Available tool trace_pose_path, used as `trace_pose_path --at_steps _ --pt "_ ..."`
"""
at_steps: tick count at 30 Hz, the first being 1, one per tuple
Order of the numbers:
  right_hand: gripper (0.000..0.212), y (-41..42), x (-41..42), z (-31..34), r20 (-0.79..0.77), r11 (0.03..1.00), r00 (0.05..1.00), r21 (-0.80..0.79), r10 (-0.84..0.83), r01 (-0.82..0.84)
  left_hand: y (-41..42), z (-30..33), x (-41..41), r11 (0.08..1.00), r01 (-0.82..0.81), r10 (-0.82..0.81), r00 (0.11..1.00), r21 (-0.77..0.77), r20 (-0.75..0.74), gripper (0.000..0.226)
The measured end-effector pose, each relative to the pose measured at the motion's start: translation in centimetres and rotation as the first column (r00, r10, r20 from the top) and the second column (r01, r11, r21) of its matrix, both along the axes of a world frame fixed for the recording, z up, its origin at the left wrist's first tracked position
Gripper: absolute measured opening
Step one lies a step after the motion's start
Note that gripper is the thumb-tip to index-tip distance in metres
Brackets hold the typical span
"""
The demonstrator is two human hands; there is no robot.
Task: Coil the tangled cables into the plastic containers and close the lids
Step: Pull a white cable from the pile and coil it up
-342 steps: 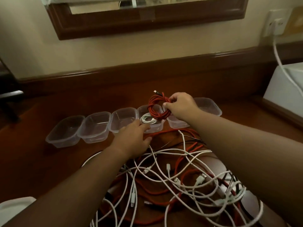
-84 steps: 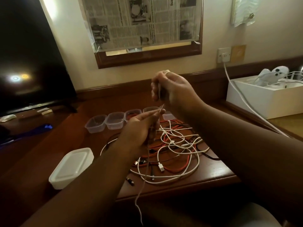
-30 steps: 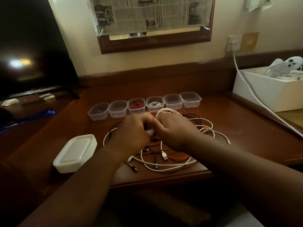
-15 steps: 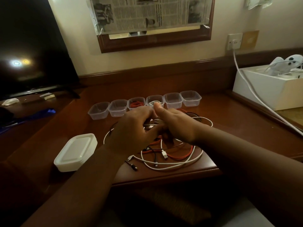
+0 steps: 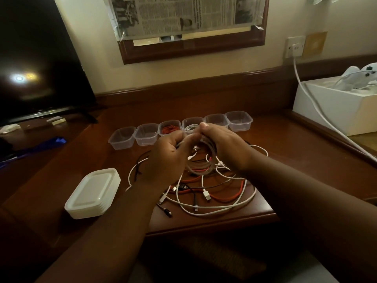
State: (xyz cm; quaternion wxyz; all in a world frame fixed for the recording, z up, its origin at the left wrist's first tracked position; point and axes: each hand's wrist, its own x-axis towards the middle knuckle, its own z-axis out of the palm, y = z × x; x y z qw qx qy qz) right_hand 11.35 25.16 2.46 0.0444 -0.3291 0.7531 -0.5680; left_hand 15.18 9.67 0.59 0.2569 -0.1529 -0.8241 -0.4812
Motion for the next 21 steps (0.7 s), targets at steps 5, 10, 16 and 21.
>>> trace_pose_path --at_steps 5,10,16,21 --pt "0.026 -0.8 -3.5 -1.5 0.454 0.949 0.876 -0.316 0.165 -0.015 -1.7 -0.9 -3.7 0.969 -0.107 0.07 0.983 0.223 0.168 0.063" --pt "0.032 -2.8 -7.7 -3.5 0.632 0.852 0.701 -0.519 0.329 0.068 -2.2 -2.3 -8.8 0.937 -0.203 0.147 0.967 0.285 0.208 0.059" --pt "0.025 -4.3 -13.4 -4.8 0.683 0.822 0.629 -0.557 0.371 0.12 -2.6 -4.8 -14.6 0.914 -0.218 0.122 0.952 0.341 0.281 0.069" --pt "0.016 -5.4 -16.9 -7.9 0.671 0.858 0.704 -0.482 0.233 0.176 -2.9 -7.4 -17.0 0.946 -0.242 0.181 0.946 0.218 0.268 0.058"
